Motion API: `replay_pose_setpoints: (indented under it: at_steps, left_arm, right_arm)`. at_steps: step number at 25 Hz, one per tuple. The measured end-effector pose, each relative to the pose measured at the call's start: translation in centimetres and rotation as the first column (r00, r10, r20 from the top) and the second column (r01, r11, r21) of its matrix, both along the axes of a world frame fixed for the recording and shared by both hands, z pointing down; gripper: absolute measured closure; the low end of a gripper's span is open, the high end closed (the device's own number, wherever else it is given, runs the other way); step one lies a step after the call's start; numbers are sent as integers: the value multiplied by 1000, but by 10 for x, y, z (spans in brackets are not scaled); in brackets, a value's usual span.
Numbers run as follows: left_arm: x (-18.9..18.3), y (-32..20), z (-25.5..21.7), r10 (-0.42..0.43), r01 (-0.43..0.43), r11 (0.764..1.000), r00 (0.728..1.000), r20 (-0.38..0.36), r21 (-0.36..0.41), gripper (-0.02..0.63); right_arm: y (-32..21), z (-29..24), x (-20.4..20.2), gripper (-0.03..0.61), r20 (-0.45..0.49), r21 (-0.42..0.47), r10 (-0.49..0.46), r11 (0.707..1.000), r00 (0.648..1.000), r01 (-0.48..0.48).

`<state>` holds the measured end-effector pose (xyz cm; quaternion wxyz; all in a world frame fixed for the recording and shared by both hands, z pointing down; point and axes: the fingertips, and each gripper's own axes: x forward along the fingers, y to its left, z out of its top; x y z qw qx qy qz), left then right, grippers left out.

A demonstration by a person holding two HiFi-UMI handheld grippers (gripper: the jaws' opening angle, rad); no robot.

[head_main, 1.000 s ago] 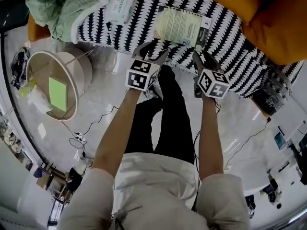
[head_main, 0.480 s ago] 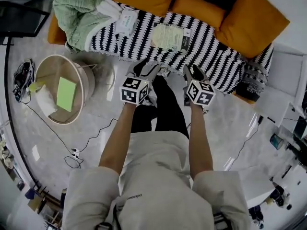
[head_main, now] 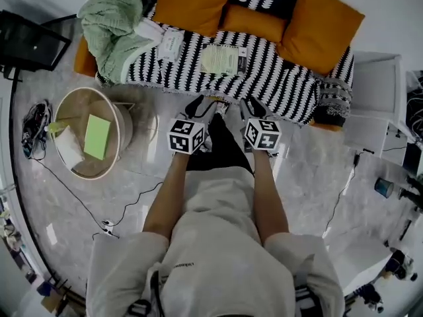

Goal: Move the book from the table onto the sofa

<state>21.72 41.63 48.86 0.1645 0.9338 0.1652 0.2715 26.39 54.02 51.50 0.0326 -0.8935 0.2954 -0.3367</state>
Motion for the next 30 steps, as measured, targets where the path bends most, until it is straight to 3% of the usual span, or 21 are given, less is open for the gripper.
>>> replay_pose_setpoints:
  at_steps: [3,12,21,25,30]
  left_arm:
    - [-12,3,-18,-1,0,1000,1000,-18,-23,456]
    - [-17,-6,-71,6,-5,1000,997,-77,18,463]
    - [-32,1,-70,25,-20,997,996,-82,69,539]
    - [-30,0,-69,13,-6,995,997,-73,98,594]
    - [-34,-7,-59,0,5,994,999,-41,109,604]
  right_arm:
    - [-1,-11,-18,445,-9,-5,-12,1000,1000,12]
    - [-17,-74,-33,520,-159,6,-64,998,985,66]
    - [-23,-64,-64,552,-153,-63,-142,989,978,134]
    - [-15,-63,-61,563,-152,-73,-127,990,980,117]
    - [-12,-65,-54,571,-144,-58,-91,995,985,83]
